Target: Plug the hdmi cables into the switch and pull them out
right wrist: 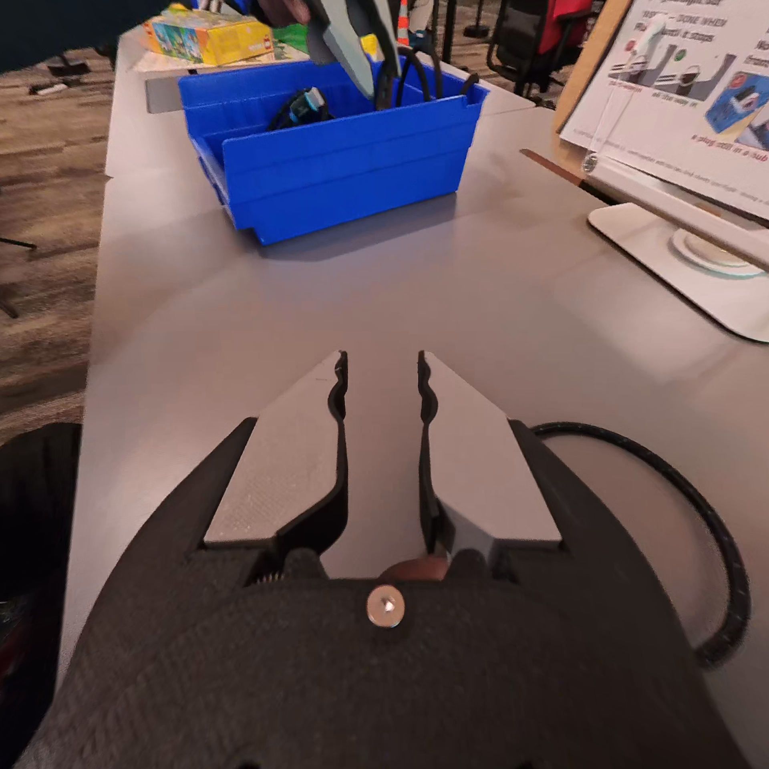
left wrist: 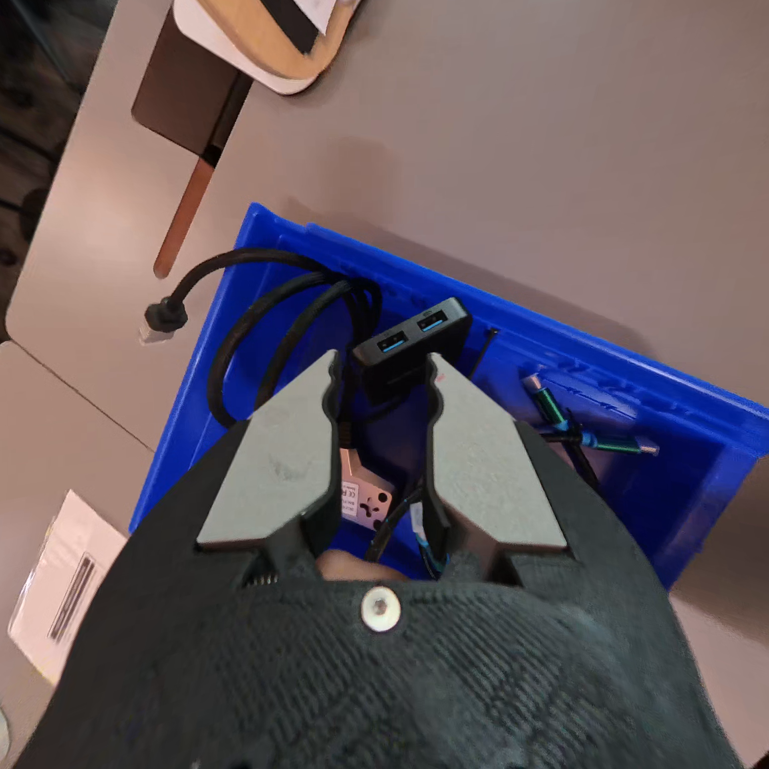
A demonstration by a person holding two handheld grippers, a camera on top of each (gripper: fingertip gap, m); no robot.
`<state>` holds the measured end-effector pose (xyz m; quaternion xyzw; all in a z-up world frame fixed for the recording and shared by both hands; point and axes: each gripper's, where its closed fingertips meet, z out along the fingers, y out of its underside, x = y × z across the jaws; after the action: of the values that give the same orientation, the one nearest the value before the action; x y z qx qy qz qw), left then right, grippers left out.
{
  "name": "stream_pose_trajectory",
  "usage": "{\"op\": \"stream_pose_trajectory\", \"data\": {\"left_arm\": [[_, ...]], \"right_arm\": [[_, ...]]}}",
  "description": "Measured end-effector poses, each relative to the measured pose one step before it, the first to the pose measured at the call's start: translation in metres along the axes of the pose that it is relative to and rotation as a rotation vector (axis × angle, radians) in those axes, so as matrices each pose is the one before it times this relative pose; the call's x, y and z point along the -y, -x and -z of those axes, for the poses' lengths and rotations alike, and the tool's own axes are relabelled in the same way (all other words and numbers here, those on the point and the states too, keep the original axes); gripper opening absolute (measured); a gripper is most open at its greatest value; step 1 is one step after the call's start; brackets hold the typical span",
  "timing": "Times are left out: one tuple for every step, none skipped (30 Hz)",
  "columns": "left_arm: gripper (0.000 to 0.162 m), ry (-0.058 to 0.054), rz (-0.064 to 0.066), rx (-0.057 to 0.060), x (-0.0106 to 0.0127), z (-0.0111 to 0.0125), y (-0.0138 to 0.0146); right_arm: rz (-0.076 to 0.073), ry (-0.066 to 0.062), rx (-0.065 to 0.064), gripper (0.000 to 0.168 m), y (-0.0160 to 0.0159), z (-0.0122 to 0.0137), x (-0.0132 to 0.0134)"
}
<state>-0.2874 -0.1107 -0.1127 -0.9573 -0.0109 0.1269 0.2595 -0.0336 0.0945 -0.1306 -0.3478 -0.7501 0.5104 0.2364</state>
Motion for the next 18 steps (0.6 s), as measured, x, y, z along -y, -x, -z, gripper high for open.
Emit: {"op": "stream_pose_trajectory", "data": {"left_arm": [[0.038,0.0040,-0.0051,0.0231,-0.00217,-0.00060,-0.00159],[0.039,-0.0019,-0.0052,0.0242,-0.00179,0.00050,-0.00035],[0.039,-0.0014,0.0056,0.0298,-0.00226,0.00071,0.00198],[0.039,0.0027,0.0093,0.0170,-0.00311,0.00050,0.00178],[0.039,0.0057,0.0074,0.0067,-0.00374,0.00012,0.00104],[0.038,0.0033,0.0003,0.0009,-0.00362,-0.00081,0.00047],[0.038,0.0028,-0.0079,-0.0069,-0.00393,-0.00184,-0.00042],[0.038,0.0009,-0.0104,-0.0029,-0.00346,-0.00310,0.00097],[0.040,-0.0046,-0.0074,-0.0070,-0.00208,-0.00392,0.00131],[0.042,-0.0091,-0.0031,-0.0306,-0.00028,-0.00416,-0.00192],[0.047,-0.0117,-0.0050,-0.0393,0.00126,-0.00403,-0.00308],[0.048,-0.0119,-0.0109,-0.0427,0.00193,-0.00344,-0.00367],[0.049,-0.0117,-0.0158,-0.0375,0.00236,-0.00267,-0.00320],[0.046,-0.0072,-0.0155,-0.0342,0.00209,-0.00189,-0.00305],[0.043,0.0048,-0.0217,-0.0339,0.00046,-0.00114,-0.00329],[0.043,0.0121,-0.0285,-0.0227,-0.00076,-0.00052,-0.00178],[0.041,0.0055,-0.0270,-0.0050,-0.00007,0.00028,0.00091],[0.038,0.0005,-0.0211,-0.0060,-0.00027,0.00144,0.00063]], "right_arm": [[-0.0038,-0.0074,0.0280,0.031,0.00524,-0.00070,0.00039],[-0.0099,-0.0086,0.0283,0.031,0.00506,-0.00039,0.00074],[-0.0099,-0.0089,0.0220,0.032,0.00420,-0.00030,0.00157],[-0.0060,-0.0090,0.0148,0.032,0.00326,-0.00016,0.00245],[-0.0040,-0.0109,0.0116,0.032,0.00305,-0.00029,0.00299],[-0.0039,-0.0122,0.0170,0.032,0.00388,-0.00027,0.00292],[-0.0056,-0.0082,0.0220,0.032,0.00422,-0.00065,0.00177],[-0.0083,-0.0018,0.0197,0.031,0.00355,-0.00090,0.00008],[-0.0110,0.0032,0.0156,0.031,0.00249,-0.00113,-0.00111],[-0.0132,0.0045,0.0155,0.032,0.00213,-0.00125,-0.00157],[-0.0149,0.0032,0.0177,0.032,0.00226,-0.00155,-0.00147],[-0.0175,0.0042,0.0188,0.032,0.00222,-0.00178,-0.00173],[-0.0185,0.0063,0.0203,0.032,0.00248,-0.00211,-0.00215],[-0.0132,0.0096,0.0230,0.033,0.00299,-0.00266,-0.00254],[-0.0064,0.0147,0.0141,0.033,0.00159,-0.00290,-0.00345],[-0.0014,0.0183,0.0002,0.033,-0.00052,-0.00303,-0.00415],[0.0020,0.0217,-0.0037,0.034,-0.00089,-0.00300,-0.00446],[0.0056,0.0206,-0.0024,0.034,-0.00066,-0.00252,-0.00419]]}}
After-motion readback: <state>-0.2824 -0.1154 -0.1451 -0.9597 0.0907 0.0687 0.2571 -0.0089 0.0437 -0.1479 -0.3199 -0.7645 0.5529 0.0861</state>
